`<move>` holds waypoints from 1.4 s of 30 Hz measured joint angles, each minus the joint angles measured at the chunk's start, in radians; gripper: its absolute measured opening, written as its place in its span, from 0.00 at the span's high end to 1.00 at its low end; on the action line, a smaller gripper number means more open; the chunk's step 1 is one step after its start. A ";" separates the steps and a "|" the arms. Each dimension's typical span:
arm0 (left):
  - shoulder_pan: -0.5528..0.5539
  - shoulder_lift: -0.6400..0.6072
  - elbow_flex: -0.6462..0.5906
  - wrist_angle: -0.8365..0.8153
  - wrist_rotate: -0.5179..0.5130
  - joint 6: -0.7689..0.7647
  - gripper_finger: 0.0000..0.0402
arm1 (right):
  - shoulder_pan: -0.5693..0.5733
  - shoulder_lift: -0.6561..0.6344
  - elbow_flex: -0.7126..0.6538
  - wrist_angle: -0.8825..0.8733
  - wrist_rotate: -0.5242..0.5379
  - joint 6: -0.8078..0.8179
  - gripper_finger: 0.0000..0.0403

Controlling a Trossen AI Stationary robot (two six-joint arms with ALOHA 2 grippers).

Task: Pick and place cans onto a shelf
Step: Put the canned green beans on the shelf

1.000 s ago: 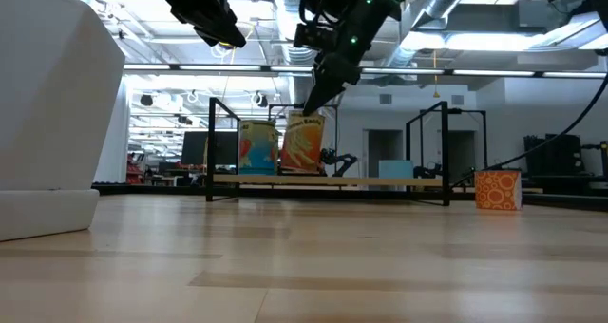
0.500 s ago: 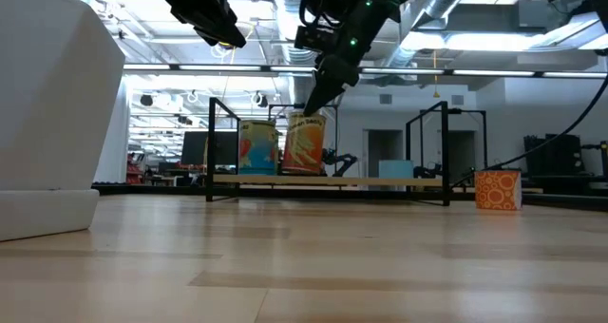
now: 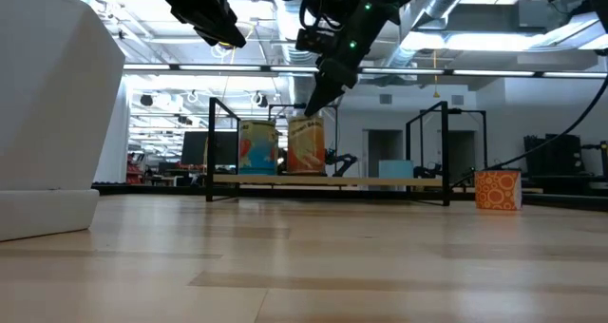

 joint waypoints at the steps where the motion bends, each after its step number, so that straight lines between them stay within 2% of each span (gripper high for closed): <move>1: 0.000 0.000 0.000 0.000 0.000 0.000 0.95 | -0.004 0.000 0.000 0.006 0.000 0.000 0.83; 10: 0.000 0.000 0.000 0.000 0.000 -0.001 0.95 | -0.002 -0.006 0.000 0.072 0.041 -0.002 0.76; 13: 0.000 0.000 0.000 0.000 0.000 -0.001 0.95 | 0.024 -0.018 0.000 0.044 0.055 -0.002 0.76; 19: 0.000 0.000 0.000 0.000 0.000 0.010 0.95 | 0.065 -0.033 -0.001 -0.156 0.019 -0.003 0.76; 24: 0.000 0.000 0.000 -0.001 -0.025 0.018 0.95 | 0.050 0.004 0.000 -0.123 -0.005 -0.012 0.77; 31: 0.000 0.000 0.000 -0.002 -0.027 0.018 0.95 | 0.022 0.084 -0.001 -0.091 -0.007 -0.062 0.83; 42: 0.000 0.000 0.000 -0.005 -0.027 0.018 0.95 | -0.038 0.101 0.000 0.006 -0.008 -0.091 0.91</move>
